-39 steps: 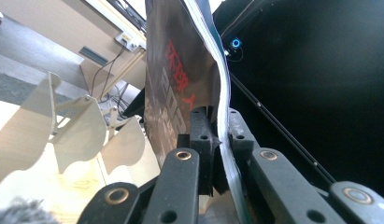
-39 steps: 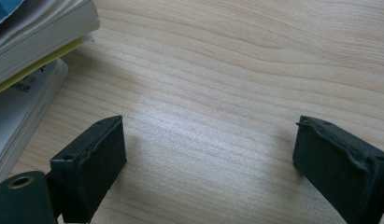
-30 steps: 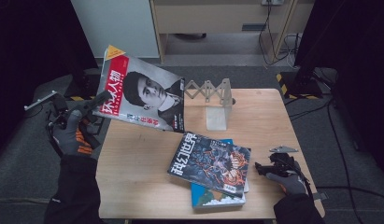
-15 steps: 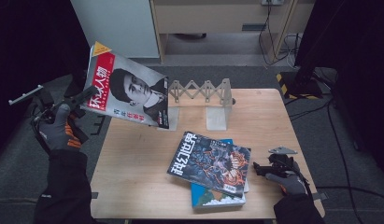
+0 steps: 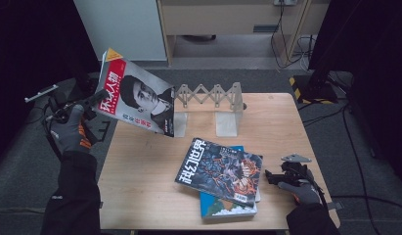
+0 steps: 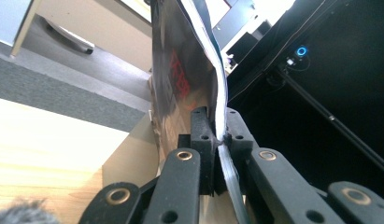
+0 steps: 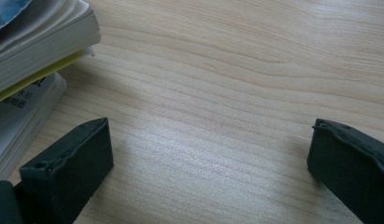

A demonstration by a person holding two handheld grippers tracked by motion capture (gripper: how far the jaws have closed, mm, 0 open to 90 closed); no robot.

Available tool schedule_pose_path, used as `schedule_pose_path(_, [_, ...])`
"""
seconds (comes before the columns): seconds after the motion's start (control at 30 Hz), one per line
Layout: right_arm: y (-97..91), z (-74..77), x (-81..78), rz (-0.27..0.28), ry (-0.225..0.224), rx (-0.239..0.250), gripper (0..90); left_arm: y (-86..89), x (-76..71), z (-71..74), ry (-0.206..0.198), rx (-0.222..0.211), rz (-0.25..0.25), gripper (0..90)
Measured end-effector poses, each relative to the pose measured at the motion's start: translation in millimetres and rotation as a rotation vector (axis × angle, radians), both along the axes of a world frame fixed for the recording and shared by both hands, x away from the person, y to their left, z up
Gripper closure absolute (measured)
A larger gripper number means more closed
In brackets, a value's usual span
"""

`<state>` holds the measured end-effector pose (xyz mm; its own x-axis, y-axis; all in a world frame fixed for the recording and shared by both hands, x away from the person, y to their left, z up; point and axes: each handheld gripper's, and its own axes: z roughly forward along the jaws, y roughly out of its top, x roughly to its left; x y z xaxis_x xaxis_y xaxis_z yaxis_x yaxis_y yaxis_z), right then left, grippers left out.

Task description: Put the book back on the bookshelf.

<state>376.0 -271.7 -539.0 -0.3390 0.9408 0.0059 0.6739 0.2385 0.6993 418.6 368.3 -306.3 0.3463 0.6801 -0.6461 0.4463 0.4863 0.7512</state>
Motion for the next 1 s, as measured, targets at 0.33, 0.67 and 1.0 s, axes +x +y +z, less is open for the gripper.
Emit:
schedule_pose_path(0.33, [0.2, -0.2, -0.1, -0.001, -0.002, 0.001, 0.5, -24.8, 9.7, 3.7, 0.014, 0.114, 0.013, 85.1])
schedule_pose_path(0.67, [0.4, -0.4, 0.0, -0.002, -0.006, 0.002, 0.5, -49.2, 20.8, -4.7, 0.040, 0.194, 0.020, 85.5])
schedule_pose_path(1.0, [0.6, -0.5, 0.0, -0.003, -0.006, 0.002, 0.5, -70.6, 27.1, -4.1, 0.056, 0.289, 0.035, 85.6])
